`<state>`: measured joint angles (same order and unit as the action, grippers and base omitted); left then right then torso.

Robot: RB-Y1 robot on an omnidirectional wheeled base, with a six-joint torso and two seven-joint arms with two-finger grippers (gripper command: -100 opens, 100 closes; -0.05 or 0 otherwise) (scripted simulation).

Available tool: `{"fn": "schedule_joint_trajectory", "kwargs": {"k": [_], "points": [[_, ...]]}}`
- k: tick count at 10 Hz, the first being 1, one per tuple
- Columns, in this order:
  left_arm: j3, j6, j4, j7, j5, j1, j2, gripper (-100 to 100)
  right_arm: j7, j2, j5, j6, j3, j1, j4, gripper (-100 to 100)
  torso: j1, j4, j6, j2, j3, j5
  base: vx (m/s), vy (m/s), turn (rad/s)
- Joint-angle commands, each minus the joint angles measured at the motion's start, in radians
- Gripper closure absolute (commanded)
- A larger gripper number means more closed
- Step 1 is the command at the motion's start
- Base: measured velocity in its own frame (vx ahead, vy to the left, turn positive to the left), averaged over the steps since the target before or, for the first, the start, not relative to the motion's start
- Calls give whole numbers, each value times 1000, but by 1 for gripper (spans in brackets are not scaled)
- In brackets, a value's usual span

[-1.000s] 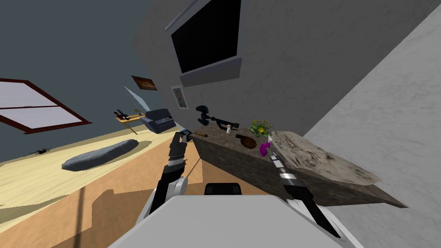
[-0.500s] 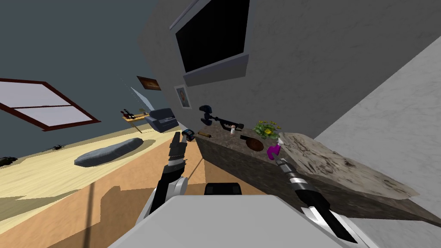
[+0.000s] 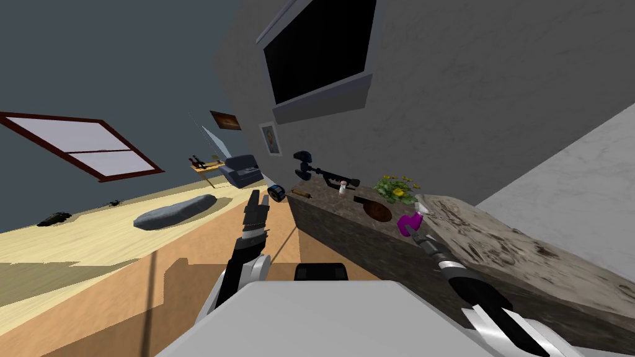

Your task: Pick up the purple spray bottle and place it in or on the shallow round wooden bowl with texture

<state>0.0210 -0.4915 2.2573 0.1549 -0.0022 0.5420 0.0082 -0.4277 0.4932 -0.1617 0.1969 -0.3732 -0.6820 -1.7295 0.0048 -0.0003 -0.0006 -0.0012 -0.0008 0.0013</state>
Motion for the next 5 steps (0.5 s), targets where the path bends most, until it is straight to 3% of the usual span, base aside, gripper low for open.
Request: {"fn": "schedule_joint_trajectory", "kwargs": {"k": [1, 5], "points": [[0, 0, 0, 0, 0, 0, 0, 0, -10, 23, -23, -30, -18, 5, 35, -100, 0, 0, 0, 0, 0, 0, 7, 93, 113], [0, 0, 0, 0, 0, 0, 0, 0, -11, 107, -59, -103, -61, 8, 88, -100, -1, 0, 0, 1, 0, 0, 13, 77, 95]]}}
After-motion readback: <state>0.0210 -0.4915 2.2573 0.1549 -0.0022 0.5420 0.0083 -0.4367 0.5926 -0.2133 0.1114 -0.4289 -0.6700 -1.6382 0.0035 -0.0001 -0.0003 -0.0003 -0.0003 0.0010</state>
